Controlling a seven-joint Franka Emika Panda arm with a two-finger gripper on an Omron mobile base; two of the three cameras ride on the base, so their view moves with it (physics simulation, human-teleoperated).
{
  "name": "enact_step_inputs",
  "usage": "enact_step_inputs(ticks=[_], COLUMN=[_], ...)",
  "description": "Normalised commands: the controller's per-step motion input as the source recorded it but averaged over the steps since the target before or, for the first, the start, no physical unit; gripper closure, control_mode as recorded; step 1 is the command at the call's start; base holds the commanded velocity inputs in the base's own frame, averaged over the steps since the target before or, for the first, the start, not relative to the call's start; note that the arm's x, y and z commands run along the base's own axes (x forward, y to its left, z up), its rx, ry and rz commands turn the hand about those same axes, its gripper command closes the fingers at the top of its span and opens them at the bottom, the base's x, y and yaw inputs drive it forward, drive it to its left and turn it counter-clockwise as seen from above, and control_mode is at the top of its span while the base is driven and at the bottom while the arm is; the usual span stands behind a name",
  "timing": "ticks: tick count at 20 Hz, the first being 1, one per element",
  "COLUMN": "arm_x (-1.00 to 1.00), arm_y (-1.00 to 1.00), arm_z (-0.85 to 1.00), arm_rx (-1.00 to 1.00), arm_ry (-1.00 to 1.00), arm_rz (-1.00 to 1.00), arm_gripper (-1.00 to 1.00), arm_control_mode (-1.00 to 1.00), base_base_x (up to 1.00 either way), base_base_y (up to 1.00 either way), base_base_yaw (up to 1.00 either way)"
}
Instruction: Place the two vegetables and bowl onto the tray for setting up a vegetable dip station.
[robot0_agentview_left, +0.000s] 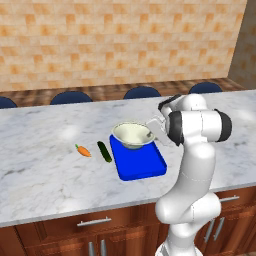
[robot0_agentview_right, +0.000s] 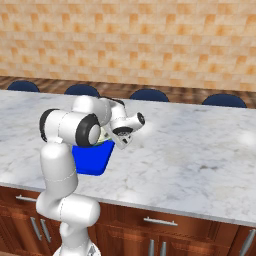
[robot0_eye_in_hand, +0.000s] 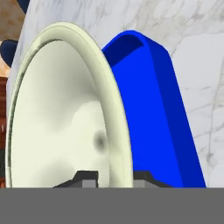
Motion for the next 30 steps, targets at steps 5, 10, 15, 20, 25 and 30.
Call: enact_step_inputs(ticks=[5,10,15,20,25,30], arm_x=[0.00,-0.05,-0.16,-0.23,-0.31,-0.35], arm_y=[0.01,0.00,-0.04,-0.08,-0.10,-0.05], arm_z=[0.05,0.21,0.32,0.32,0.27,0.25], arm_rx=[0.00,0.00,0.00,-0.01,-0.06,-0.09], arm_ry=[0.00,0.00,-0.01,-0.01,0.00,0.00], arm_rz=[0.00,0.00,0.00,0.00,0.00,0.00], arm_gripper=[-1.00,-1.00,-1.00,-1.00,-1.00,-1.00], arm_control_mode=[-1.00,-1.00,-1.00,-1.00,-1.00,-1.00], base_base_x=[0.00,0.00,0.00,0.00,0.00,0.00], base_base_y=[0.00,0.00,0.00,0.00,0.00,0.00], base_base_yaw=[0.00,0.00,0.00,0.00,0.00,0.00])
